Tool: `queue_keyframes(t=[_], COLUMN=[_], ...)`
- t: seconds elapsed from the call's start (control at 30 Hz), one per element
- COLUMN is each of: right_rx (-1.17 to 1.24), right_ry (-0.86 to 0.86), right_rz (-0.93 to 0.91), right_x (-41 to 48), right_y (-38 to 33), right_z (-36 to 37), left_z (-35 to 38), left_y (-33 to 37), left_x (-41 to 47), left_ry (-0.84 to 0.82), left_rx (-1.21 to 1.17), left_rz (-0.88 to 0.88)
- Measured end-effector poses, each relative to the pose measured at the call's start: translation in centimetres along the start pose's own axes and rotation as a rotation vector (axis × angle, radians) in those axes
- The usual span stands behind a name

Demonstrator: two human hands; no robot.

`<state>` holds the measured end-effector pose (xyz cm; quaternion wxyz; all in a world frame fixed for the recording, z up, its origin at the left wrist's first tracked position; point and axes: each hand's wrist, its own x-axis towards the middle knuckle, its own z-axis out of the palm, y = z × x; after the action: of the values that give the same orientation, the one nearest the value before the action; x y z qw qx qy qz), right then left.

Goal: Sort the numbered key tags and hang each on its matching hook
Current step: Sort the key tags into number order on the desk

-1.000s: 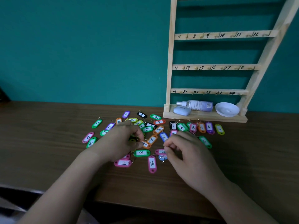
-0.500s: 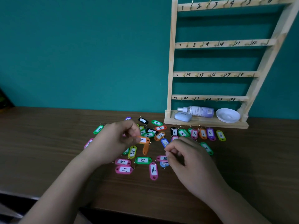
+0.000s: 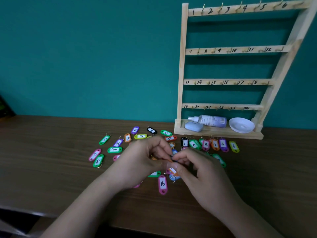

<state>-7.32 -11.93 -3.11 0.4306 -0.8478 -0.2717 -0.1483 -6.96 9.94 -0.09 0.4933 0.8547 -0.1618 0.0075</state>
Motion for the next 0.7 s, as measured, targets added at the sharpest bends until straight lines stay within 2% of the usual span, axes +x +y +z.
queue_keyframes(t=[0.13,0.27,0.33,0.4,0.5,0.7], right_rx=[0.027,0.019,0.011,0.002,-0.017,-0.049], right_ry=[-0.006,0.019,0.022,0.026,0.038,0.043], right_rz=[0.054,0.077,0.091,0.095,0.085,0.097], right_x=[-0.1,-0.1,-0.1,-0.2,-0.2,-0.1], right_y=[0.4,0.6,0.7,0.7,0.6,0.6], right_z=[0.2,0.2,0.2,0.1,0.0,0.0], left_z=[-0.8,-3.2,-4.4,-5.3,-5.8,-6.3], left_y=[-0.2,-1.2,-2.4,-3.6,-4.6,-4.6], left_x=[0.0,0.3,0.4,0.5,0.5,0.2], left_ry=[-0.035,0.22,0.353,0.406,0.318,0.156], left_rx=[-0.133,-0.033,0.058,0.249,0.474,0.576], left_rz=[-0.04,-0.038,-0.113,-0.2,-0.315,-0.38])
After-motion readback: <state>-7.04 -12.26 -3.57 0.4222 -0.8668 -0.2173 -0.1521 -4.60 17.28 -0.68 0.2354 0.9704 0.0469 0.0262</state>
